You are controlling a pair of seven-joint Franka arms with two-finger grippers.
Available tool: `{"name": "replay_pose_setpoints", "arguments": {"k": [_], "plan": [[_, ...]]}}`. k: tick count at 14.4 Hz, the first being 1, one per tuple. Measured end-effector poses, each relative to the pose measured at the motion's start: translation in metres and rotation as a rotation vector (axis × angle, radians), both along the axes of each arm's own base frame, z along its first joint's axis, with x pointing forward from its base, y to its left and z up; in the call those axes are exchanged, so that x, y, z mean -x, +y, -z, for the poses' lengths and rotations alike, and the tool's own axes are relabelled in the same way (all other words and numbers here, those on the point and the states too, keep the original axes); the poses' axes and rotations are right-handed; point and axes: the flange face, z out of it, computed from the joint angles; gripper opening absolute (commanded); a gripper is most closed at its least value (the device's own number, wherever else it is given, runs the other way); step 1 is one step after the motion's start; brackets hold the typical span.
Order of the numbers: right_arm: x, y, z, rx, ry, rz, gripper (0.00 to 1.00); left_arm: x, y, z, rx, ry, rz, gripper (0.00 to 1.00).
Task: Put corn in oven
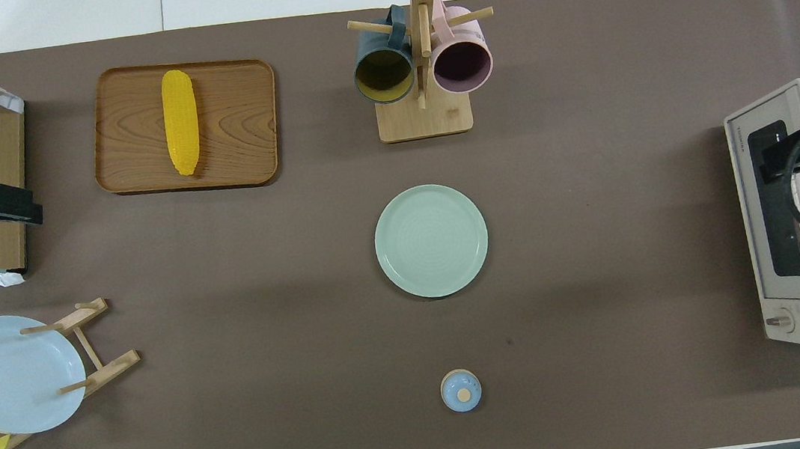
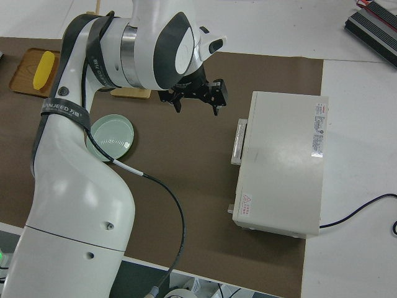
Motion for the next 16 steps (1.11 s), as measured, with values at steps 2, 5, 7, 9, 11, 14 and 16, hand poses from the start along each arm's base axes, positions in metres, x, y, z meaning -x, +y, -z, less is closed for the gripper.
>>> {"name": "replay_pose_setpoints", "arguments": {"k": [2, 5, 7, 9, 11, 14, 16], "plan": [[0.0, 0.0, 0.0, 0.0, 0.0, 0.0, 1.0, 0.0, 0.0, 0.0, 0.0, 0.0, 0.0, 1.0], [0.0, 0.0, 0.0, 0.0, 0.0, 0.0, 1.0, 0.0, 0.0, 0.0, 0.0, 0.0, 0.001, 1.0], [0.0, 0.0, 0.0, 0.0, 0.0, 0.0, 1.0, 0.0, -0.001, 0.0, 0.0, -0.004, 0.001, 1.0], [0.0, 0.0, 0.0, 0.0, 0.0, 0.0, 1.0, -0.001, -0.001, -0.001, 0.001, -0.008, 0.002, 1.0], [0.0, 0.0, 0.0, 0.0, 0.0, 0.0, 1.0, -0.002, -0.003, 0.0, 0.002, -0.014, 0.004, 1.0], [0.0, 0.0, 0.0, 0.0, 0.0, 0.0, 1.0, -0.019, -0.012, 0.024, 0.025, -0.007, 0.009, 1.0], [0.0, 0.0, 0.0, 0.0, 0.0, 0.0, 1.0, -0.05, -0.022, 0.07, 0.036, 0.002, 0.012, 1.0]]}}
